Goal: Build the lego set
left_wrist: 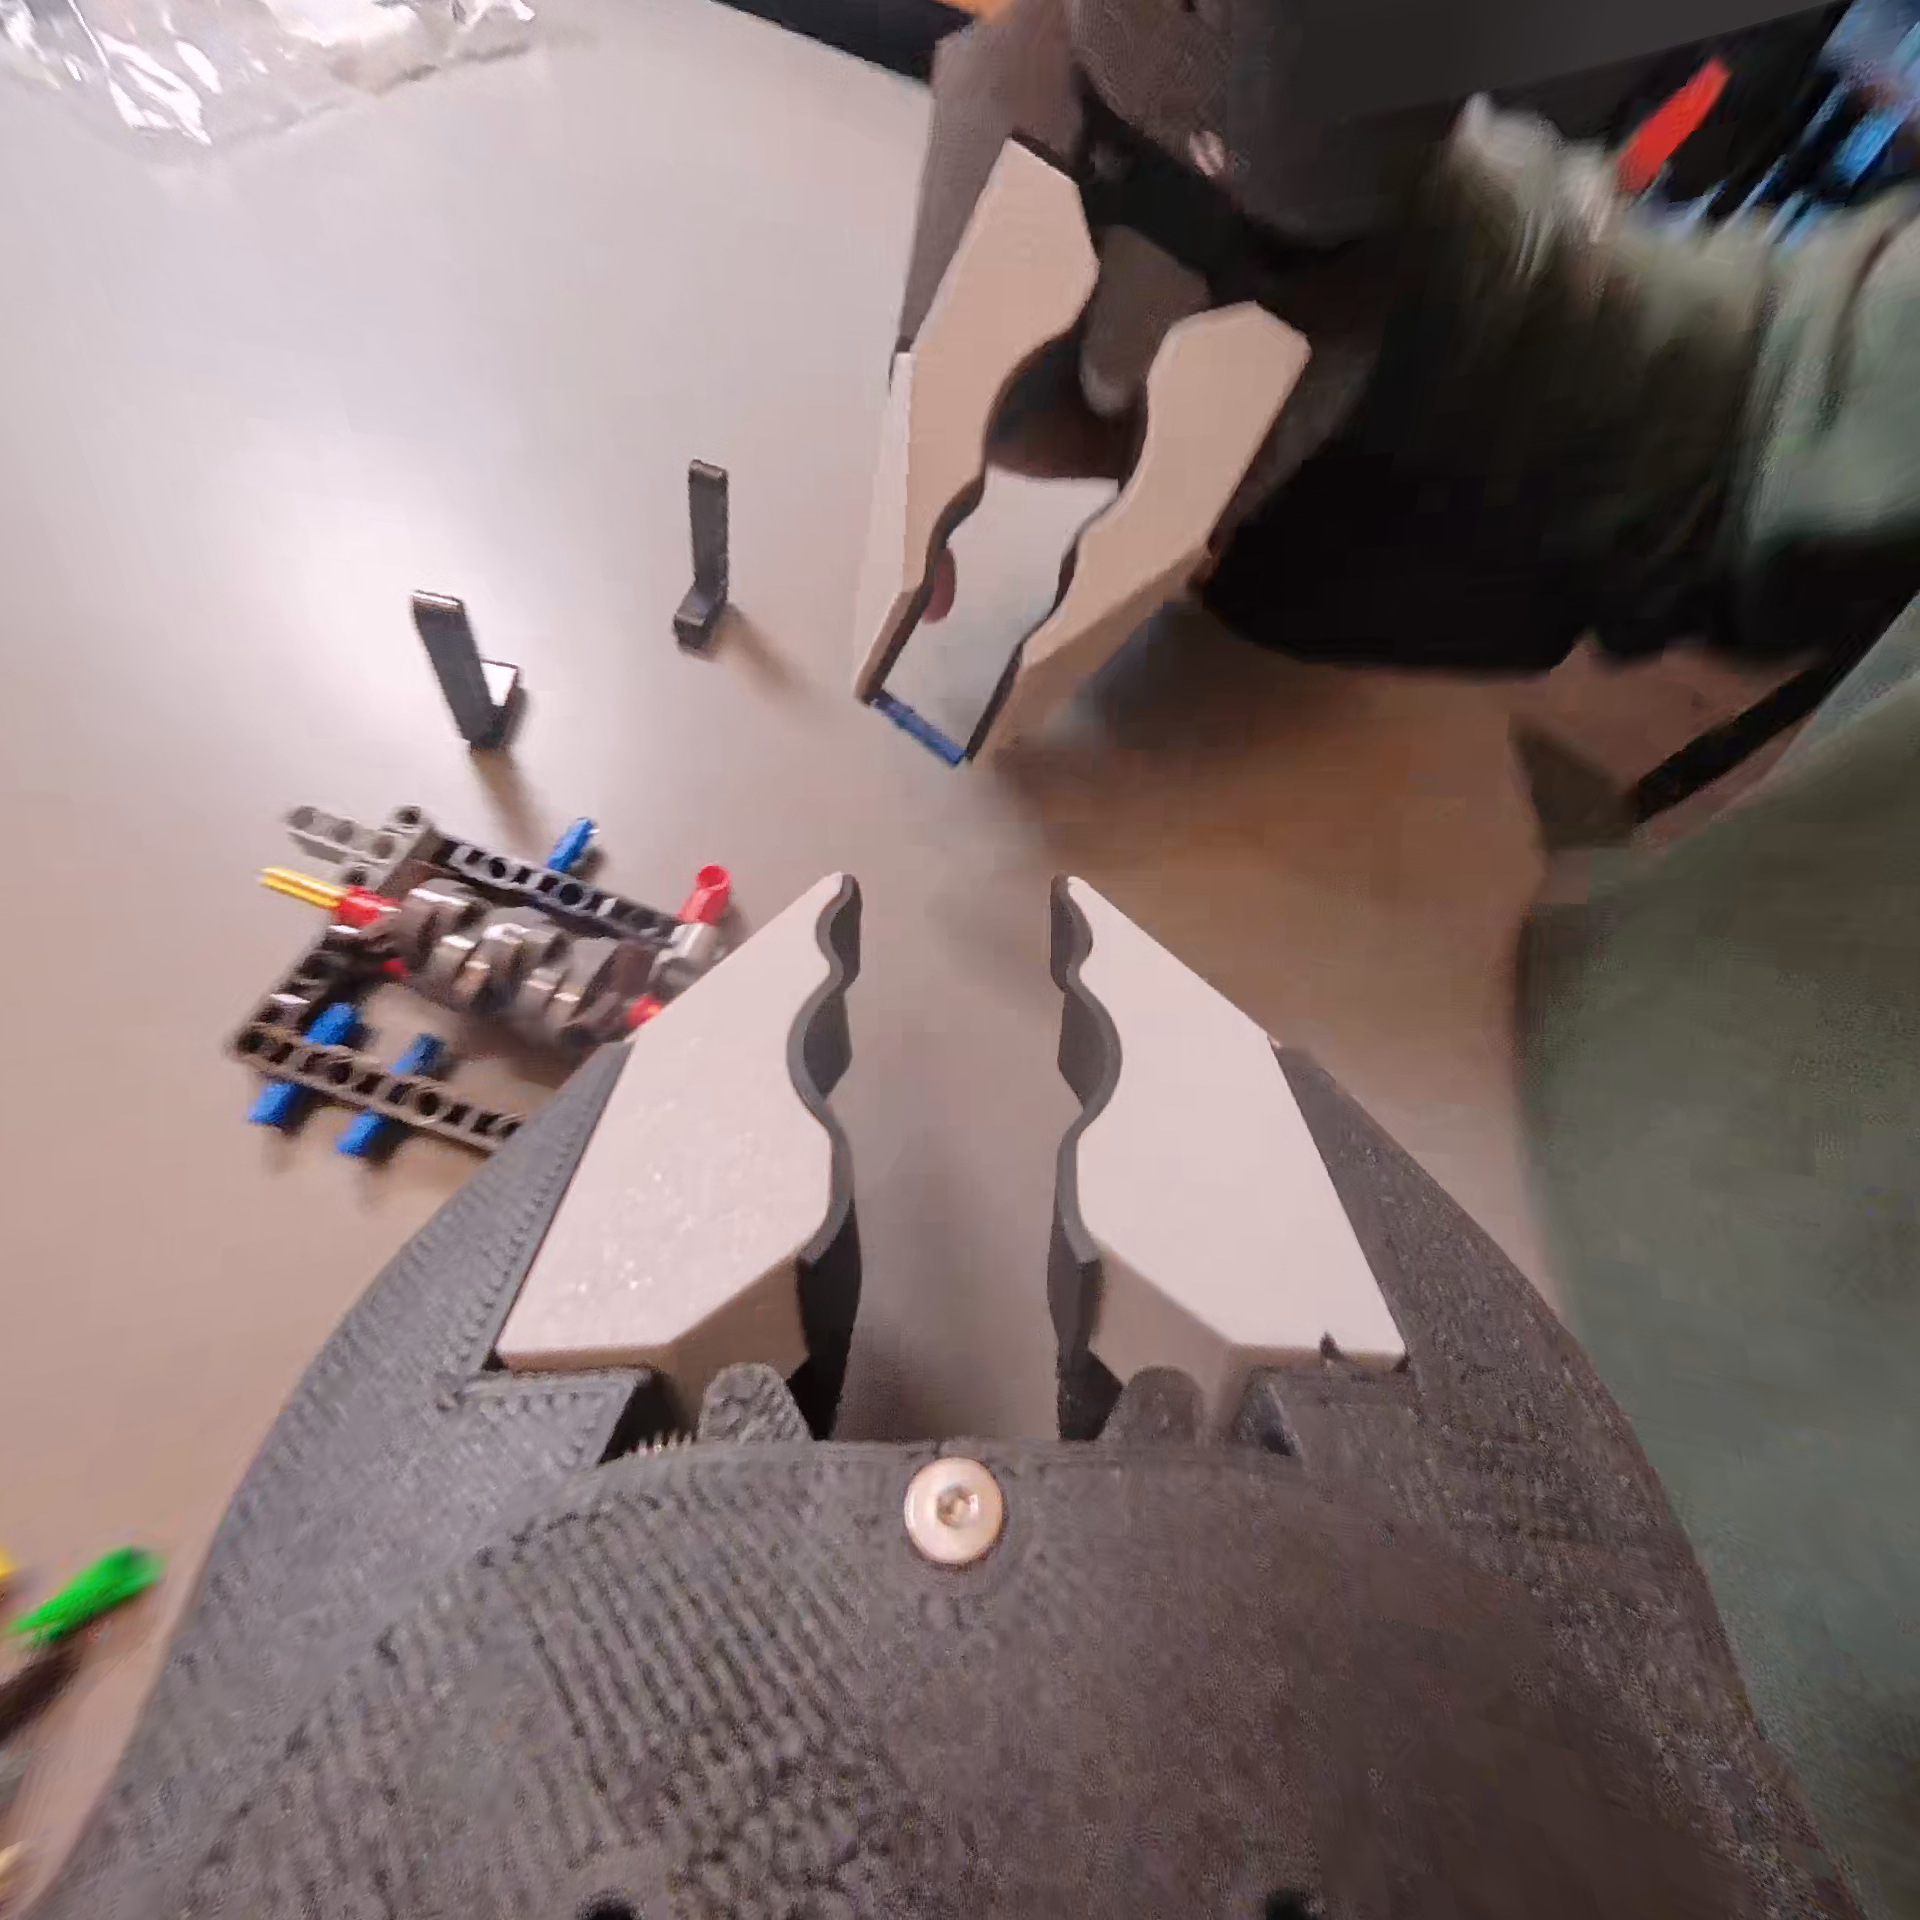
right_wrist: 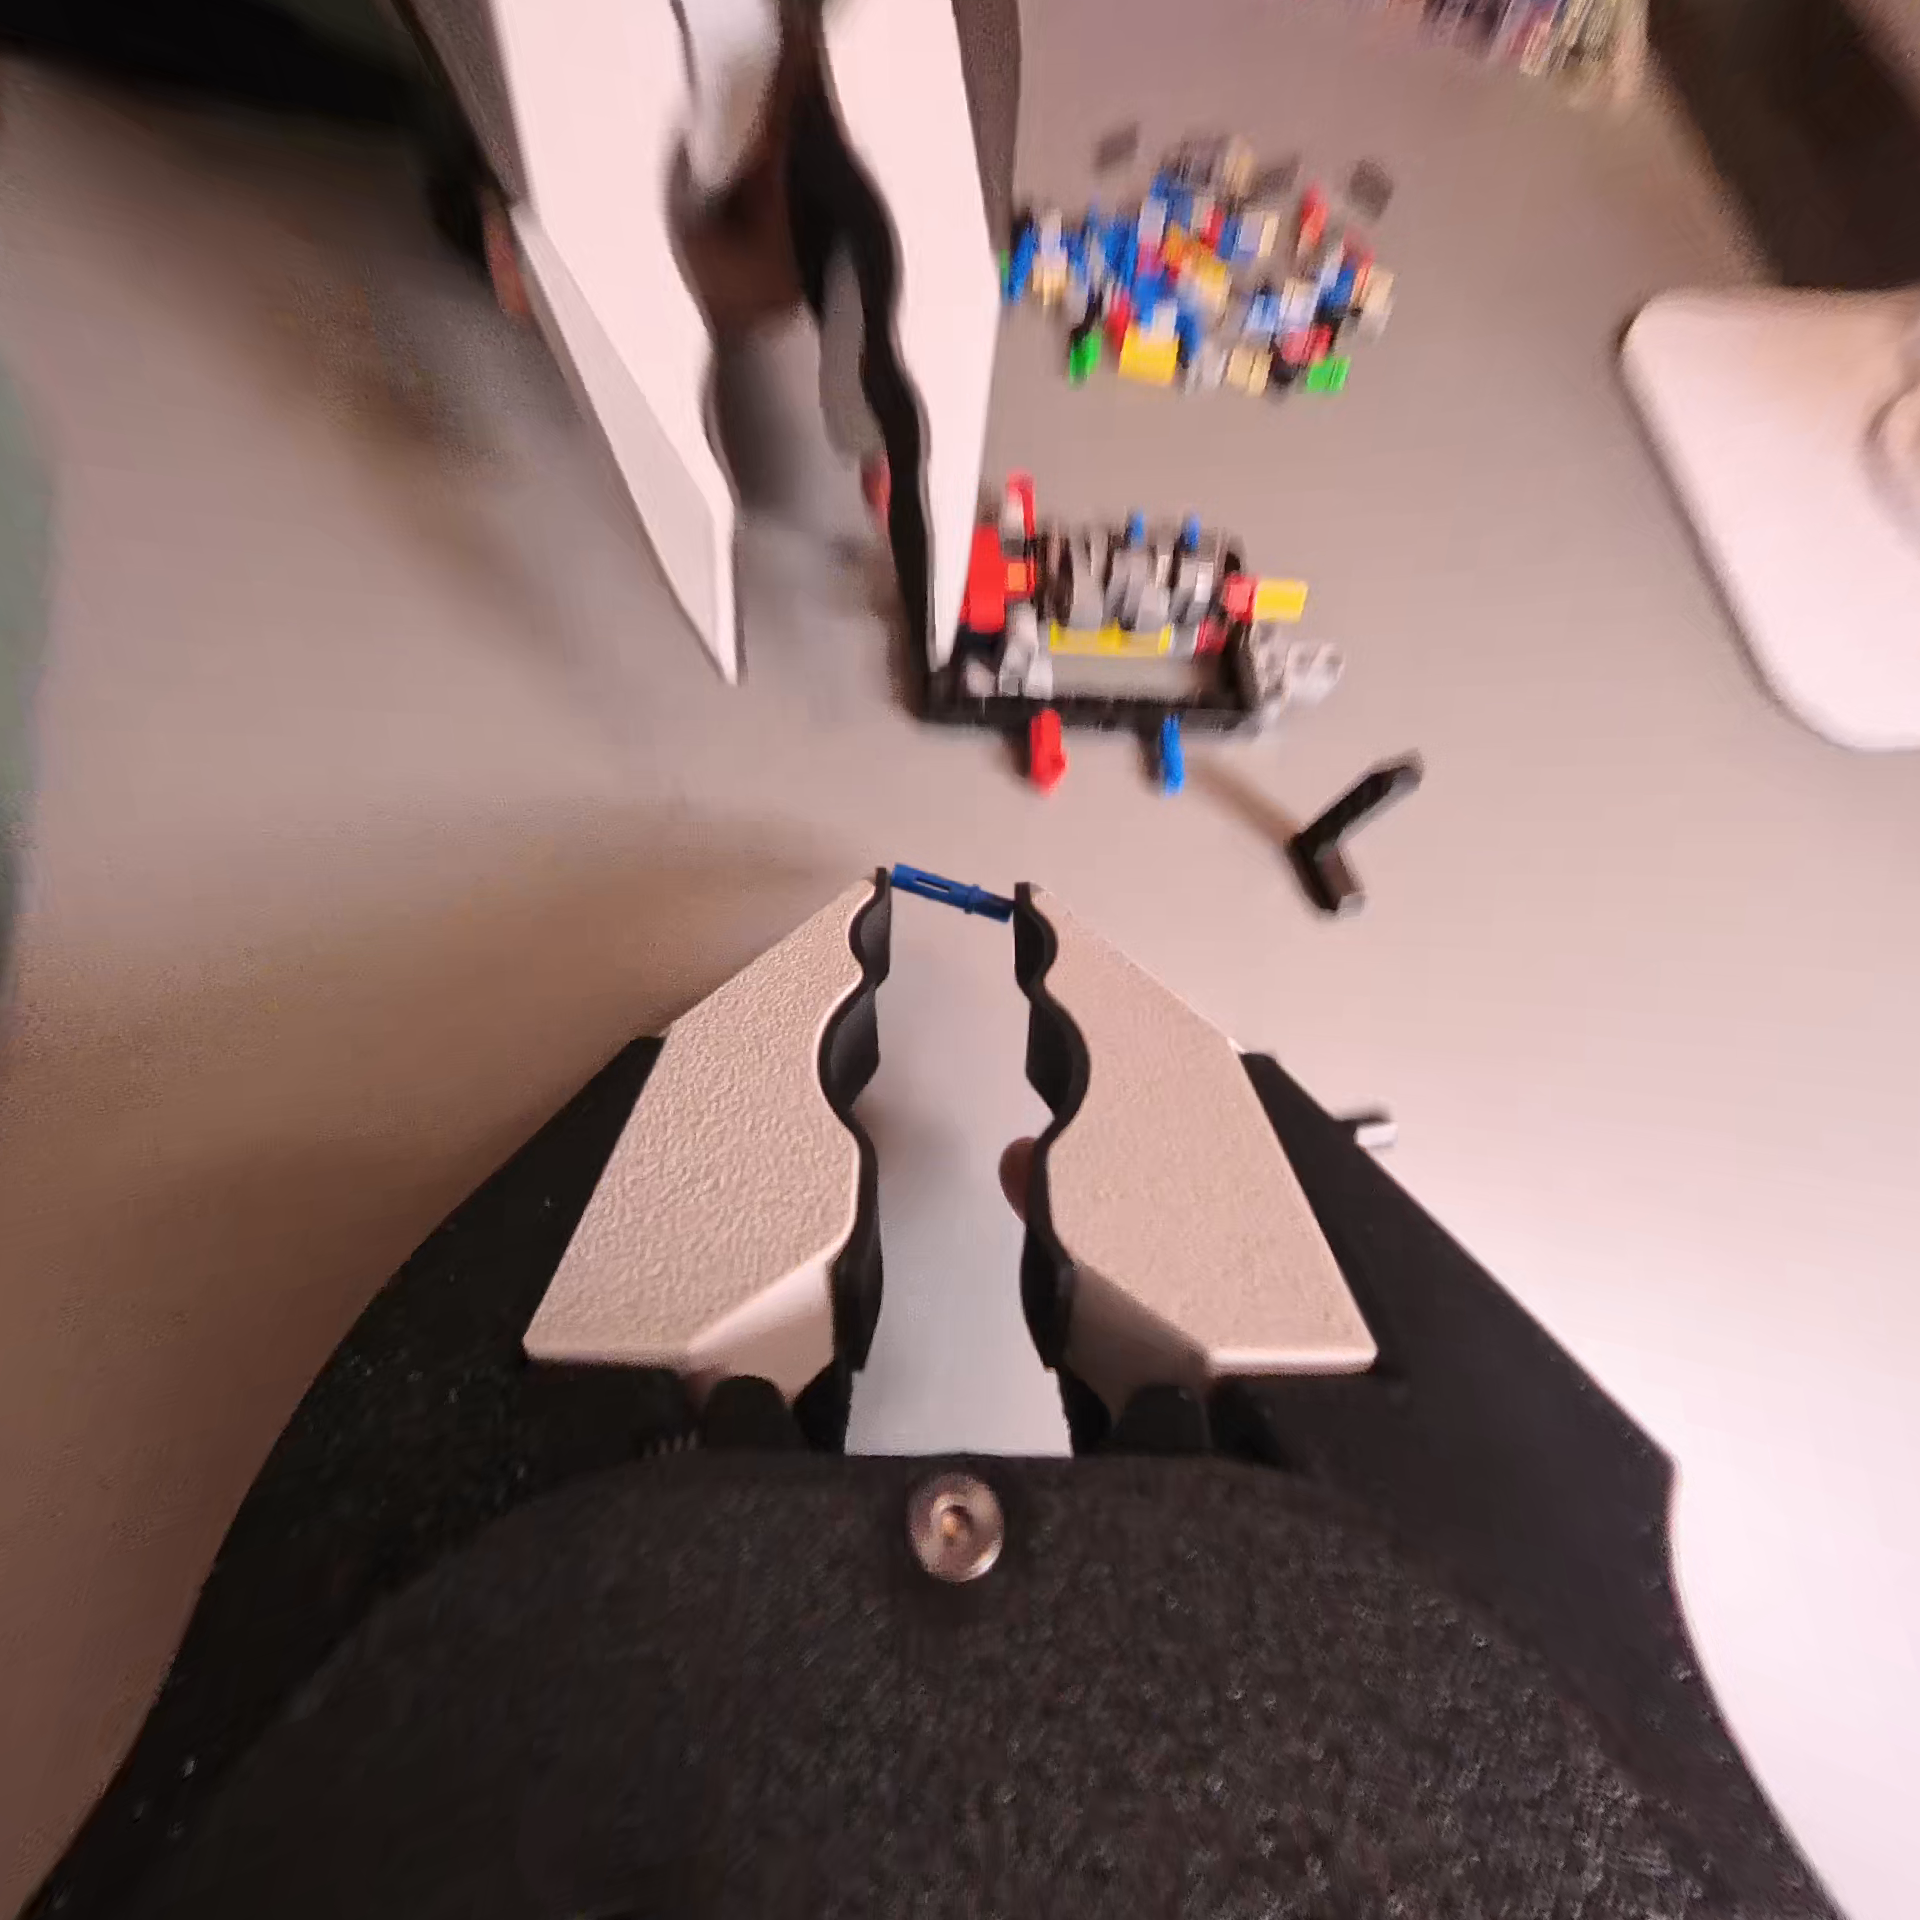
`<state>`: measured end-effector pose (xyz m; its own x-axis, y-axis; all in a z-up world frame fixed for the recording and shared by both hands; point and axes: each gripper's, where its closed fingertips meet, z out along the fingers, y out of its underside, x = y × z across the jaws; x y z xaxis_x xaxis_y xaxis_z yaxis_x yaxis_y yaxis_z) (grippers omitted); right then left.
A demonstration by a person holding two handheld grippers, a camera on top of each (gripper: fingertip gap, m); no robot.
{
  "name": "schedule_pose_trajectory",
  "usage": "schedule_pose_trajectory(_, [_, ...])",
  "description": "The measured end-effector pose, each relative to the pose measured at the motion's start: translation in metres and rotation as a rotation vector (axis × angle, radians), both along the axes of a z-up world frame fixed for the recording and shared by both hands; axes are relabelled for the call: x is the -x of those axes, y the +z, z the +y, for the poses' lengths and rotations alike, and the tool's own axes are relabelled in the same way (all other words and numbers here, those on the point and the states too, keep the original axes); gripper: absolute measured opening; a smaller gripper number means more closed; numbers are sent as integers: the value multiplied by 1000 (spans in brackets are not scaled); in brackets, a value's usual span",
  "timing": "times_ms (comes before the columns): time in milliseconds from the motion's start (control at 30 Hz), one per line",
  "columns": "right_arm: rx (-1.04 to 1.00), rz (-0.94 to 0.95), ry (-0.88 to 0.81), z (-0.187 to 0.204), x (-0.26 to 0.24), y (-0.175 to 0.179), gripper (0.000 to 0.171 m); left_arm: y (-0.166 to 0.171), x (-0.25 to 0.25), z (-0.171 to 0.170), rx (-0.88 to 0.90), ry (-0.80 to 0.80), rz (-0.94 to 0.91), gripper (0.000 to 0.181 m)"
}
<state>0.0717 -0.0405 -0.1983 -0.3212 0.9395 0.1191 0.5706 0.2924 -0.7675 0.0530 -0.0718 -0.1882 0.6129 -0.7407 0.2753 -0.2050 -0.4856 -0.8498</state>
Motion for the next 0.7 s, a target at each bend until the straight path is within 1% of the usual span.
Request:
schedule_pose_trajectory(67, [-40, 146, 21, -11, 13, 24, 21, 11, -4, 5, 112, 37, -190, 35])
schedule_pose_trajectory(133, [-92, 240, 26, -18, 21, 40, 21, 21, -1, 9, 223, 64, -384, 33])
schedule_pose_trajectory(233, [-217, 317, 21, -20, 26, 51, 21, 37, 2, 8, 373, 42, -666, 30])
schedule_pose_trajectory(267, [-247, 323, 20, -20, 27, 50, 21, 38, 1, 8, 407, 34, -713, 29])
schedule_pose_trajectory(367, [-251, 335, 37, -27, 29, 49, 21, 34, -4, 6, 423, 21, -693, 20])
schedule_pose_trajectory(433, [-263, 333, 41, -28, 30, 48, 21, 37, -5, 5, 417, 7, -703, 6])
schedule_pose_trajectory(467, [-278, 339, 40, -28, 30, 49, 21, 38, -4, 4, 415, 3, -706, 3])
schedule_pose_trajectory(600, [-268, 357, 69, -33, 29, 50, 18, 35, -3, -1, 418, -49, -648, 2])
schedule_pose_trajectory(700, [-158, 323, 147, -42, 21, 47, 20, 31, -5, -12, 429, -142, -547, 2])
